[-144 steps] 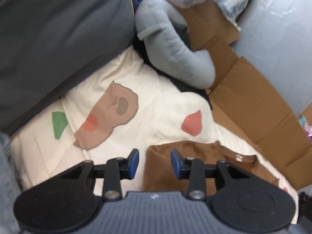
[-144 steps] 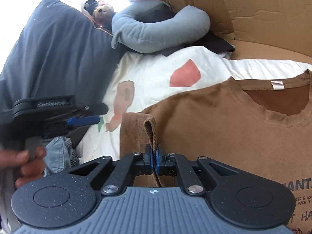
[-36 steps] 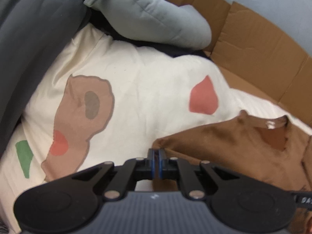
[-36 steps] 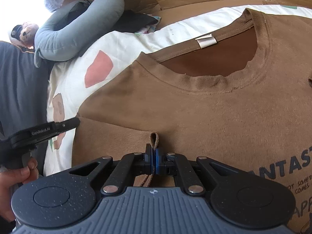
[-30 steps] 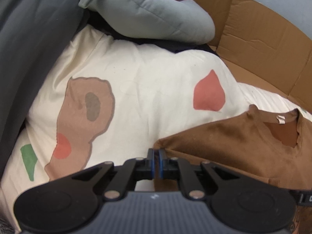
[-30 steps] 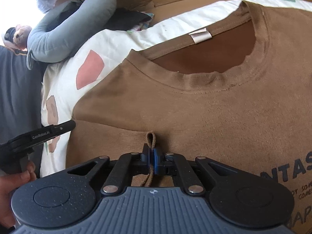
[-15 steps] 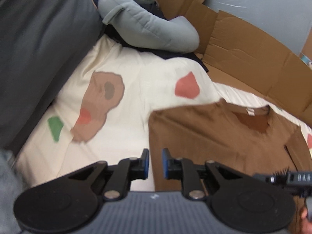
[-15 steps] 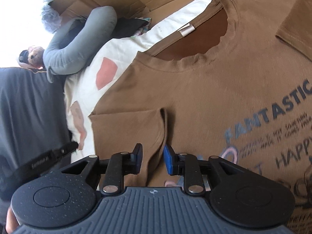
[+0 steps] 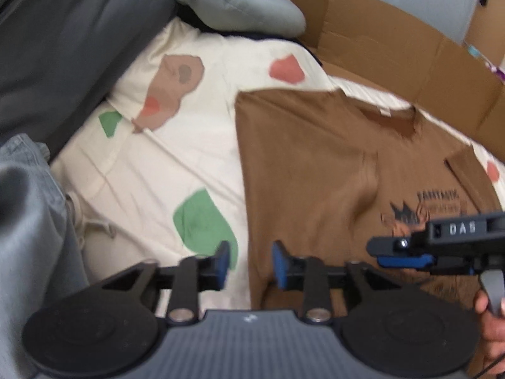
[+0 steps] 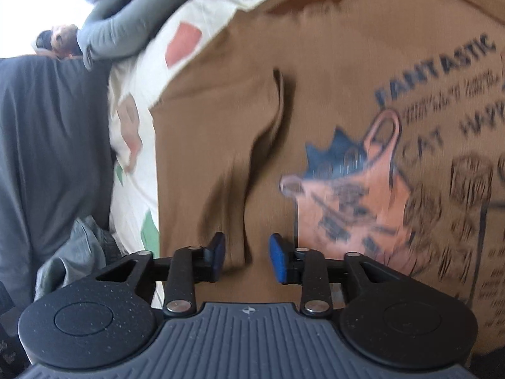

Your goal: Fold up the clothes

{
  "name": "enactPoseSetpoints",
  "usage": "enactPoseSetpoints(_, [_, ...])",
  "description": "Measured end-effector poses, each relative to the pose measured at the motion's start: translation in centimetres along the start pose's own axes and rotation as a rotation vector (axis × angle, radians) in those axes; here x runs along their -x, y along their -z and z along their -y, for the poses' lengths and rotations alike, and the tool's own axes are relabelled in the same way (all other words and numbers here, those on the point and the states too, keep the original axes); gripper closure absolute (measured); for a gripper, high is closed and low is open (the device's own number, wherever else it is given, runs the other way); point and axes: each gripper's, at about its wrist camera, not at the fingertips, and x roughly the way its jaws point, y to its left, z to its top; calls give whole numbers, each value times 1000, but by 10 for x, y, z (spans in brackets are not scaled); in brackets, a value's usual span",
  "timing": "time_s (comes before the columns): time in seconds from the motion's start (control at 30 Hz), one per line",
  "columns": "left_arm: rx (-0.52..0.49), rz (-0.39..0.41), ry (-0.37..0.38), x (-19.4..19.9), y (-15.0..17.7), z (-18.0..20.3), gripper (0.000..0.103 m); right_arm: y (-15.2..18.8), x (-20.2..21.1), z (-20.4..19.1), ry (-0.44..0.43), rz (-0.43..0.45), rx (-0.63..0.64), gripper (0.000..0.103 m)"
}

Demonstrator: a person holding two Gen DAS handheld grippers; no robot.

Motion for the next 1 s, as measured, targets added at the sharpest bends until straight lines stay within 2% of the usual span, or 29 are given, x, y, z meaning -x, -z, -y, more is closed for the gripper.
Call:
enactPoseSetpoints(0.1, [-26,-38,-25,-10,11,3,68,6,-5,-2,1,-14,-8,65])
enactPoseSetpoints(0.2, [11,-44,-1,-16,20,0,73,10,-11,-5,5,-27,-12,65])
enactPoseSetpoints(0.27, [2,-43,-9,-20,23,2,83,12,-14,-7,13,-26,-1,65])
enactPoseSetpoints(0.37, [-17,-34,-19,-23,25,5,92,13,-17,-8,15,-22,15,65])
enactPoseSetpoints(0.4, [-9,-29,-20,-22,24,4,92,13,-18,-9,12,-24,19,66])
enactPoseSetpoints(0.53, [37,-16,-34,-19,25,0,92,12,-18,-10,-4,-41,26,99])
enactPoseSetpoints(0.57, [45,-14,-40,-18,25,0,92,11,-17,-11,-13,-40,25,102])
enactPoseSetpoints(0.7, [55,-16,-62,-17,26,-1,88,10,-10,-15,-44,-28,19,103])
enactPoseSetpoints(0.77, [69,-20,-79,-12,27,-2,79,11,-5,-17,-57,-19,13,103])
enactPoseSetpoints(0.83, [95,-6,-83,-2,29,-4,80,11,1,-18,-64,-16,14,103])
enactPoseSetpoints(0.9, [139,6,-70,7,32,-4,80,11,5,-18,-62,-13,20,103])
enactPoseSetpoints(1.0, [224,28,-6,16,37,-1,78,4,9,-14,-31,18,30,102])
